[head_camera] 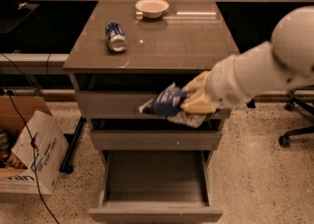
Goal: Place blue chip bag into bottom drawer
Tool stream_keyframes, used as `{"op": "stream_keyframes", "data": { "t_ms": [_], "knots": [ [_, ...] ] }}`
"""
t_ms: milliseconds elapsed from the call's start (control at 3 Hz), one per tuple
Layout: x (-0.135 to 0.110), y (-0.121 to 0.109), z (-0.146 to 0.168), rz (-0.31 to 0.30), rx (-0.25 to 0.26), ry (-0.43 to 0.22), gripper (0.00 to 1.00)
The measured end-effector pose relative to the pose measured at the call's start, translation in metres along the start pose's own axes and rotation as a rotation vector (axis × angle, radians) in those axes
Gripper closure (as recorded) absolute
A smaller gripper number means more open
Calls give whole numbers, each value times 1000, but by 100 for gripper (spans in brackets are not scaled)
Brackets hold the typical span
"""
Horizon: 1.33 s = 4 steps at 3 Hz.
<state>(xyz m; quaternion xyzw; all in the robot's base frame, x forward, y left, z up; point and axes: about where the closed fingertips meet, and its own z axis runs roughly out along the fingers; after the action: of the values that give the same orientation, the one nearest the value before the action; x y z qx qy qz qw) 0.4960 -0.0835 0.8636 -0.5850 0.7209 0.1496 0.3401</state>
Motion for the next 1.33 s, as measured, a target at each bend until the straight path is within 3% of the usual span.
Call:
{"op": "stream_keyframes", "data": {
  "t_ms": [333,667,1000,1333],
  "knots": [
    [35,20,56,97,-47,-6,100],
    [44,20,72,120,-39,-11,100],
    [46,20,80,110,-48,30,100],
    [81,35,118,154,-74,1,100]
  ]
}}
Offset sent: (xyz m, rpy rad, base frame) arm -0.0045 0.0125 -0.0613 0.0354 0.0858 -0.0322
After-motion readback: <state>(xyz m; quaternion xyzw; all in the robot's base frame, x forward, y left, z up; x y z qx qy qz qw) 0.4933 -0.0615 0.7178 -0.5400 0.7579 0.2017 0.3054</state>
